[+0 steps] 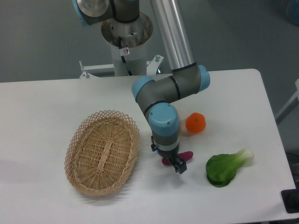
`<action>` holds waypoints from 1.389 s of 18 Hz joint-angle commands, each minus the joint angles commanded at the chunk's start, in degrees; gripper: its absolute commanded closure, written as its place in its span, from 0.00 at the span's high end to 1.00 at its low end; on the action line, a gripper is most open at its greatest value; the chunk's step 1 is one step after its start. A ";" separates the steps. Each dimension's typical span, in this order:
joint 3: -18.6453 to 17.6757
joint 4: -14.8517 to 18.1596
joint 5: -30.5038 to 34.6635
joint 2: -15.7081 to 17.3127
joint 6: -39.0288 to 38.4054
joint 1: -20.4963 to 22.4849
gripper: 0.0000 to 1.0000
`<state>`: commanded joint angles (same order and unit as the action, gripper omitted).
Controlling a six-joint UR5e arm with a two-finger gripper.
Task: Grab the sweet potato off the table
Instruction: 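Lower the gripper over the purple sweet potato and close on it, then lift the gripped sweet potato up off the table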
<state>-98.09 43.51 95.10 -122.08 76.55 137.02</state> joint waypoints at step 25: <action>9.04 1.75 0.44 5.36 -2.97 1.67 0.33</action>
<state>-89.05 45.26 95.54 -116.72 73.58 138.69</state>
